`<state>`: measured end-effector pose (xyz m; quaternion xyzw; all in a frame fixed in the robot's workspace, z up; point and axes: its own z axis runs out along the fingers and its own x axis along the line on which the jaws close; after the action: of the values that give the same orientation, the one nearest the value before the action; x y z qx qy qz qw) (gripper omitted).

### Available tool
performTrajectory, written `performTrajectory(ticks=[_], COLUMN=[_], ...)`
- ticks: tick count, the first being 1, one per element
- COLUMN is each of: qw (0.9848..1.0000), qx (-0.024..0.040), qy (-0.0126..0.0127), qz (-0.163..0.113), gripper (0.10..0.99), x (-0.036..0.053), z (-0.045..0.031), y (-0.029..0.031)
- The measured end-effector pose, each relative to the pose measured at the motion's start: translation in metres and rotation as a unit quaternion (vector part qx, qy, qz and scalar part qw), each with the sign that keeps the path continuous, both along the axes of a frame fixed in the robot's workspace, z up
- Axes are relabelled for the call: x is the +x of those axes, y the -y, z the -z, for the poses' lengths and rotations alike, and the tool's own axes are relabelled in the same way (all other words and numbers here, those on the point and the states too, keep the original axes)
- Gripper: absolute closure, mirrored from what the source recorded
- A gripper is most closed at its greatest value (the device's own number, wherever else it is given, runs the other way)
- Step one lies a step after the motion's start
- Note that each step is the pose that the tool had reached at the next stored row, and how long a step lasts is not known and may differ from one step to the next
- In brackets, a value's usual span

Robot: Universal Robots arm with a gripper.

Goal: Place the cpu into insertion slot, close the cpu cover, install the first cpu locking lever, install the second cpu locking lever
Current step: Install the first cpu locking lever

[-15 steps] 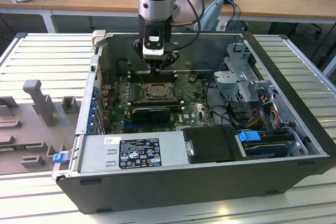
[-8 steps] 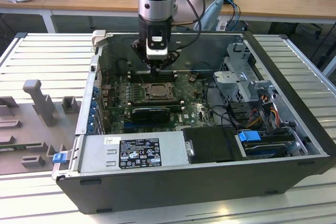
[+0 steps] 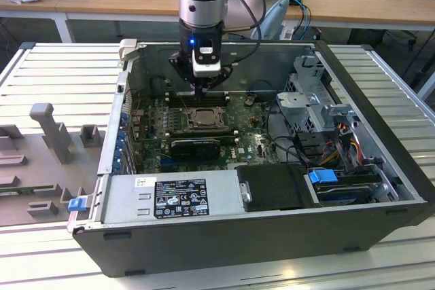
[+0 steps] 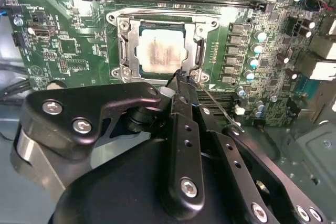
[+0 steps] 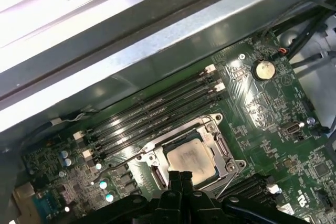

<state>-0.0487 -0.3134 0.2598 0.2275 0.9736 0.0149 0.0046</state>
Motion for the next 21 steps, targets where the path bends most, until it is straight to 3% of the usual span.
performTrajectory(ticks=[4,12,19,21], qw=[0.9995,0.9980,0.9957,0.9942], qx=[0.0000,0.0000,0.0000,0.0000], qy=[0.0000,0.0000,0.0000,0.0000], qz=[-0.031,-0.063,-0.093,-0.107], gripper=[0.980,0.980,0.980,0.980], x=[0.0000,0.0000,0.0000,0.0000], z=[0.0000,0.0000,0.0000,0.0000], y=[0.0000,0.0000,0.0000,0.0000])
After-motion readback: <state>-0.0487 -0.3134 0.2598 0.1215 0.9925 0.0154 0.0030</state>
